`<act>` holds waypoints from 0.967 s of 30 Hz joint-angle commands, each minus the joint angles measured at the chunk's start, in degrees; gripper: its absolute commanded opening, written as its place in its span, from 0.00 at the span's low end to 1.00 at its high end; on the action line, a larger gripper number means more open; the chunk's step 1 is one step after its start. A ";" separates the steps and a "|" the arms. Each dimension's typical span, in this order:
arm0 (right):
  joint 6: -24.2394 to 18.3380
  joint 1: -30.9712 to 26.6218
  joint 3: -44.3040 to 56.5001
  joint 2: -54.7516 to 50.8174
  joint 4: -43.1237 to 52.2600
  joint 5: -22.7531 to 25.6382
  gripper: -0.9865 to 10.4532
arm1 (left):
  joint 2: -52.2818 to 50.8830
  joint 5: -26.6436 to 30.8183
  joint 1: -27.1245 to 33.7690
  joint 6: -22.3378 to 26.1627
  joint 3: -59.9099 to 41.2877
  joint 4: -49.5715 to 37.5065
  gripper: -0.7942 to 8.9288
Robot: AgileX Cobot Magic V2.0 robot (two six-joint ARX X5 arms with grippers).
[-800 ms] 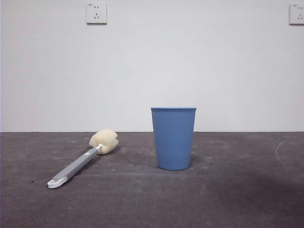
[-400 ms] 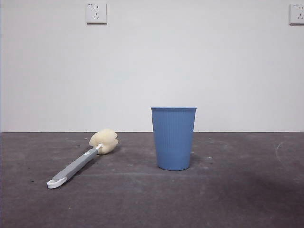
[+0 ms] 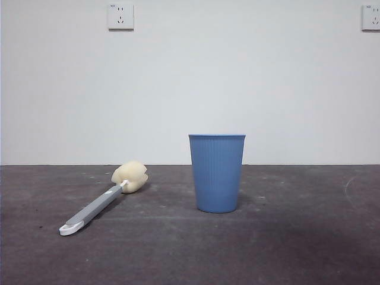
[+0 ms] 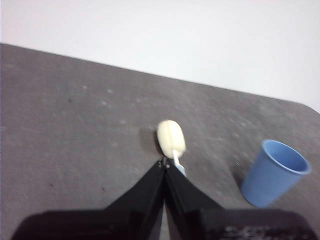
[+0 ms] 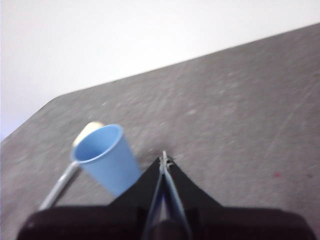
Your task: Pick up the cup brush,pick up the cup,insert the brush into the cup,clean the cup,put the cup brush back,put the cup back to the fixed position on the table
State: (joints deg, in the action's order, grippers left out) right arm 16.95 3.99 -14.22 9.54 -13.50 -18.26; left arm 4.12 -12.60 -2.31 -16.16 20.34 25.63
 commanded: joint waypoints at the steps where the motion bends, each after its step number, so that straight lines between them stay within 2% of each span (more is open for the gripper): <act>1: -0.79 -0.09 -4.46 4.13 -2.91 -3.23 0.08 | 2.21 -2.34 0.13 -0.31 3.26 3.48 0.08; 5: -5.38 -0.09 -12.63 11.56 -10.93 -8.55 0.08 | 5.92 -7.48 0.13 0.04 7.96 8.37 0.08; 12: -13.90 -0.04 -27.63 23.26 -26.88 -15.06 0.08 | 11.58 -15.06 0.13 2.91 13.84 16.28 0.08; 17: -17.25 0.00 -34.64 28.59 -33.40 -20.83 0.08 | 14.78 -18.01 0.13 4.35 17.09 21.55 0.08; 24: -20.81 0.11 -36.81 30.75 -38.01 -20.76 0.08 | 18.91 -17.62 0.09 10.49 23.19 29.51 0.08; 29: -22.36 0.11 -36.81 31.34 -39.47 -20.74 0.08 | 20.13 -17.55 0.11 11.65 24.11 30.29 0.07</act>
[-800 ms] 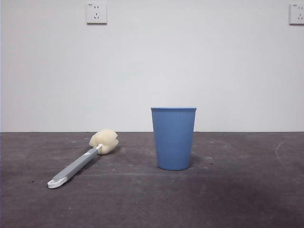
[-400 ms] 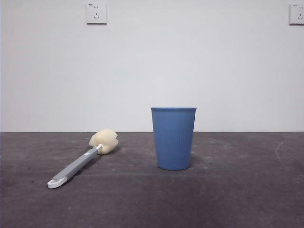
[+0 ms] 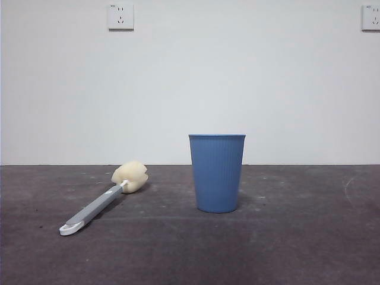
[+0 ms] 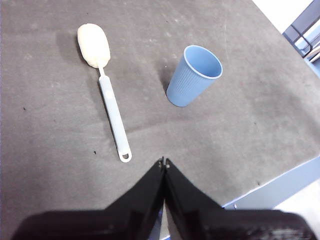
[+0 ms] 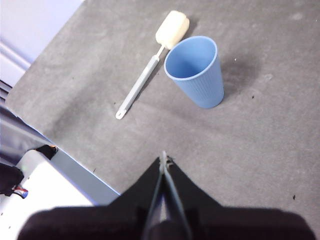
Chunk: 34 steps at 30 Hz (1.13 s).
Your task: Pick up the cup brush,pick up the cup,insert the brush into the cup,clean the cup,put the cup brush back,put the cup back to the fixed position on the table
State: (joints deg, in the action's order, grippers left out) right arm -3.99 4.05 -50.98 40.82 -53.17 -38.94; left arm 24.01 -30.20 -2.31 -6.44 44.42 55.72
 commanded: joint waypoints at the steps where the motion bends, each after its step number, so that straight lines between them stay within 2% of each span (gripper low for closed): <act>1: -1.42 0.04 -0.04 0.07 0.28 -0.09 0.08 | 0.31 0.02 0.09 1.92 0.02 0.24 0.08; 5: -1.40 0.04 -0.04 0.07 0.31 -0.07 0.11 | 0.63 0.07 0.11 1.92 0.02 -0.22 0.11; 6: -1.40 0.04 -0.04 0.07 0.31 -0.07 0.17 | 0.70 0.09 0.11 1.88 0.02 -0.37 0.18; 10: -0.63 0.04 -0.04 0.07 0.31 -0.07 0.48 | 0.87 0.07 0.11 1.68 0.02 -0.59 0.64; 11: -0.28 0.04 -0.04 0.07 0.31 -0.07 0.54 | 0.98 0.04 0.11 1.70 0.02 -0.59 0.67; 12: -0.04 0.04 -0.04 0.07 0.28 -0.07 0.56 | 1.01 0.02 0.09 1.70 0.02 -0.57 0.67; 17: 0.11 0.04 -0.04 0.07 0.28 -0.07 0.56 | 2.14 -0.17 0.09 1.75 0.02 -2.16 0.67; 22: 0.11 0.04 -0.04 0.07 0.33 -0.07 0.56 | 4.98 -3.10 -0.37 1.79 0.07 -6.32 0.67; 28: 0.13 0.04 -0.04 0.07 0.31 -0.07 0.56 | 11.34 -3.02 -4.96 1.75 0.33 -8.66 0.67; 31: 0.13 0.04 -0.04 0.07 0.31 -0.07 0.56 | 15.58 -1.09 -9.18 1.64 0.33 -11.13 0.67; 34: 0.13 0.04 -0.04 0.07 0.31 -0.07 0.56 | 19.98 4.94 -14.32 0.81 0.33 -14.64 0.67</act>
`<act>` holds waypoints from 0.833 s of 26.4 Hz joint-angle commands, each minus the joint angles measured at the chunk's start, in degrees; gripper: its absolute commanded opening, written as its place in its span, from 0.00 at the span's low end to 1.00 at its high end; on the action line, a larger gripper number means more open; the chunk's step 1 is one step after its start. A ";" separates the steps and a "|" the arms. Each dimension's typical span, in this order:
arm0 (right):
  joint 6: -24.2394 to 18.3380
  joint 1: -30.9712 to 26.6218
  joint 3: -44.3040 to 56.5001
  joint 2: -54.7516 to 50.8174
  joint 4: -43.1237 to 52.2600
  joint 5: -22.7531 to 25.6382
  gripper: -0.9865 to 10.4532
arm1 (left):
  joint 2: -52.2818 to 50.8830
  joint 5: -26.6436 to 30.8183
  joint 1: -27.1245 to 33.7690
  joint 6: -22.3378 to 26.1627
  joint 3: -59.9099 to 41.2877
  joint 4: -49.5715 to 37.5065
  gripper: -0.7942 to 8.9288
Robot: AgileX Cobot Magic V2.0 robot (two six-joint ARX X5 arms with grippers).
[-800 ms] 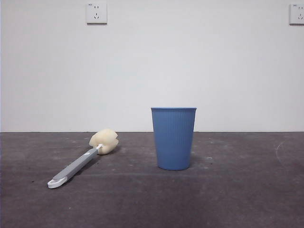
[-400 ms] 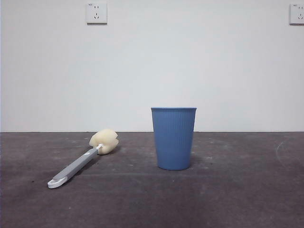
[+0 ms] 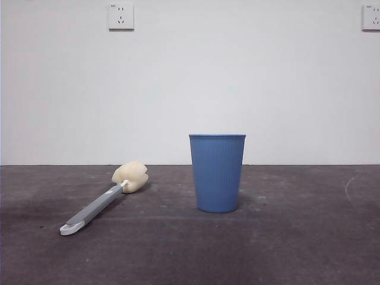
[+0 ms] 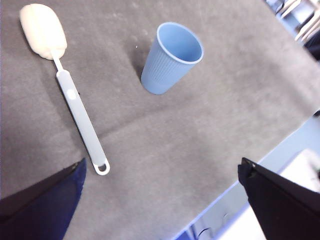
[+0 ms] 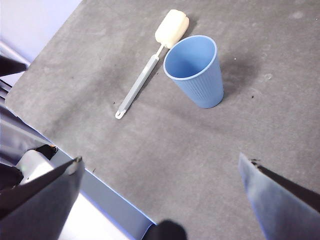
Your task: Pick up the cup brush,pick up the cup,insert the brush into the cup,clean the cup,put the cup brush back,put the cup back to the fixed position on the table
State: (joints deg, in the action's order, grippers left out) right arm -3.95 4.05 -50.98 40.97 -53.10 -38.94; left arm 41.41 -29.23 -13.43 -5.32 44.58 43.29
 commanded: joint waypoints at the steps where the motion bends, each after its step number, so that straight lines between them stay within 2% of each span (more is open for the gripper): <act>1: 0.11 0.04 -0.04 -0.09 0.22 -0.07 0.56 | 4.20 7.15 -4.98 -1.73 0.17 -3.28 0.67; 5: 0.57 0.04 -0.04 -0.09 0.22 -0.07 0.56 | 10.86 17.90 -10.43 -5.11 0.17 -6.45 0.67; 10: 0.70 0.04 -0.04 -0.09 0.22 -0.07 0.56 | 20.22 24.30 -14.62 -8.37 0.17 -12.28 0.66; 14: 0.72 0.04 -0.04 -0.09 0.24 -0.07 0.56 | 30.27 28.24 -17.14 -10.40 0.17 -18.93 0.66; 18: 0.74 0.04 -0.04 -0.09 0.24 -0.07 0.56 | 37.20 32.22 -17.35 -11.69 0.17 -20.50 0.66; 22: 0.72 0.04 -0.04 -0.07 0.28 -0.04 0.56 | 41.97 32.39 -17.42 -14.03 0.17 -22.91 0.66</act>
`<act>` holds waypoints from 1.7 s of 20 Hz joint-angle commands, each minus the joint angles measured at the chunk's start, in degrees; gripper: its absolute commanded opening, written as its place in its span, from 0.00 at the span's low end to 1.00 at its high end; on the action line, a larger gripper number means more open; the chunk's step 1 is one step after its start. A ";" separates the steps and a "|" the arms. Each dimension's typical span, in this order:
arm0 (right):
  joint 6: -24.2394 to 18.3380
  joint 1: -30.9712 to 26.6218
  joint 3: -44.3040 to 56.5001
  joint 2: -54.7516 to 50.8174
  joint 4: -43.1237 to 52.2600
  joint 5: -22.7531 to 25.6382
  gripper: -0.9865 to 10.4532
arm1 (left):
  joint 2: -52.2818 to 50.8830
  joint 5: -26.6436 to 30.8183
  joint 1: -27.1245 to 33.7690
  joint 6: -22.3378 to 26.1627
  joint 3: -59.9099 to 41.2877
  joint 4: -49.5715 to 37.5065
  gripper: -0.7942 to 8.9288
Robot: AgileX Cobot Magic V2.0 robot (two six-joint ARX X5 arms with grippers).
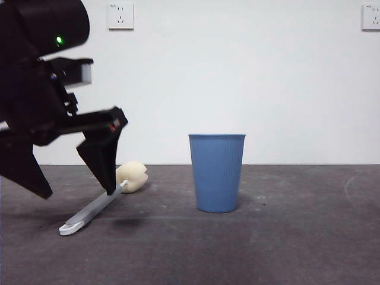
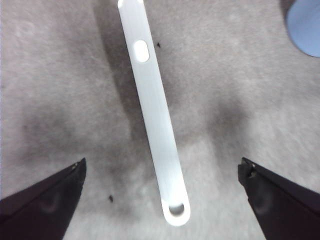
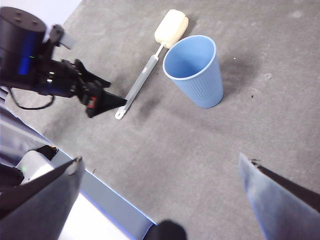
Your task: Pick up the cup brush,pick up the cup,insert the brush into the cup,clean the cup,put the cup brush back,put the cup back to the fixed position on the table
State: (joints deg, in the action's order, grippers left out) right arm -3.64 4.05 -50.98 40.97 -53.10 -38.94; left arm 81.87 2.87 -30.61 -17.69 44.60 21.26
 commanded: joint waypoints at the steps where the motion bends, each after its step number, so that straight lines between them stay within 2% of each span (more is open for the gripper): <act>1: 0.42 0.04 -0.04 -0.07 0.28 -0.04 0.56 | 2.78 0.50 -0.42 -1.88 0.15 -1.46 0.66; 8: 0.66 0.04 -0.04 -0.09 0.26 -0.04 0.55 | 6.58 3.85 -2.38 -3.65 0.15 -2.38 0.65; 9: 0.66 0.07 -0.04 -0.09 0.28 -0.04 0.55 | 6.58 4.87 -2.78 -3.69 0.15 -2.29 0.56; 11: 0.66 0.07 -0.04 -0.09 0.26 -0.04 0.55 | 6.58 4.07 -2.84 -3.67 0.15 -2.27 0.31; 12: 0.66 0.07 -0.04 -0.09 0.26 -0.04 0.55 | 6.58 3.74 -2.93 -3.65 0.15 -2.27 0.26; 19: 0.83 0.07 -0.04 -0.09 0.26 -0.07 0.55 | 6.58 2.64 -3.50 -3.67 0.15 -2.36 0.16; 22: 0.83 0.07 -0.04 -0.09 0.26 -0.07 0.55 | 6.58 1.31 -3.58 -3.69 0.15 -2.75 0.07; 28: 1.01 0.07 -0.04 -0.07 0.24 -0.07 0.55 | 6.45 1.33 -3.50 -3.69 0.46 -3.52 0.07; 31: 3.69 0.07 -0.04 0.90 0.24 -0.07 0.55 | 5.35 1.31 -3.43 -3.65 1.27 -2.95 0.07; 34: 3.69 0.07 -0.04 2.56 0.24 -0.07 0.55 | 2.32 1.49 -3.41 -3.04 2.73 -0.26 0.07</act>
State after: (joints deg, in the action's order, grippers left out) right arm -0.58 4.05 -50.98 43.64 -53.10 -38.94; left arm 84.49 4.32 -33.93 -21.45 47.09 21.10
